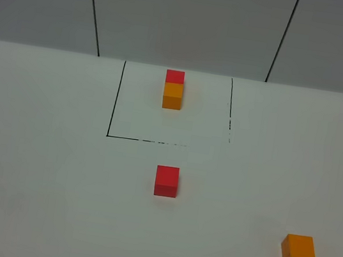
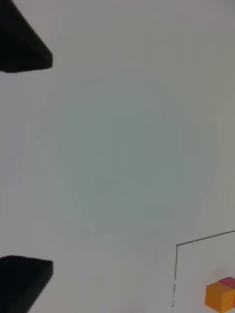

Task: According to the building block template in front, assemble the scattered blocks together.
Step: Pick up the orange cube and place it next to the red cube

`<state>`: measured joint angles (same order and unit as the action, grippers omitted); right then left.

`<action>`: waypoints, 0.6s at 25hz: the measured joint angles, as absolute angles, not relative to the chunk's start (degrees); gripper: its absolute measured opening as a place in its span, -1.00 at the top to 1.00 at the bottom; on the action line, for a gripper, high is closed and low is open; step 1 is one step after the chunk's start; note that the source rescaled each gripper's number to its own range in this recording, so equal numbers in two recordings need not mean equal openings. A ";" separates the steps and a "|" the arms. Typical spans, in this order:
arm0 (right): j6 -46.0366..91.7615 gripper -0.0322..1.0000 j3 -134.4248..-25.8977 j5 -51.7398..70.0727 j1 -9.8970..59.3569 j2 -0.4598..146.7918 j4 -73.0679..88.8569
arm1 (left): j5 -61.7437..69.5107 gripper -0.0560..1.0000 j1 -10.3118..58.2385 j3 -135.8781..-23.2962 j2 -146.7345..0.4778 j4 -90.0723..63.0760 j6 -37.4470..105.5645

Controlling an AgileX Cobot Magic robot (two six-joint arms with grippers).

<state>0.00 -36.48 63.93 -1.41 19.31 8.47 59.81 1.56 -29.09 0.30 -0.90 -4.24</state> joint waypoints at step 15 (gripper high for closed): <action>4.97 -0.99 -41.45 45.03 7.12 76.74 13.44 | 59.81 -0.28 1.56 -29.09 0.30 -0.90 -4.24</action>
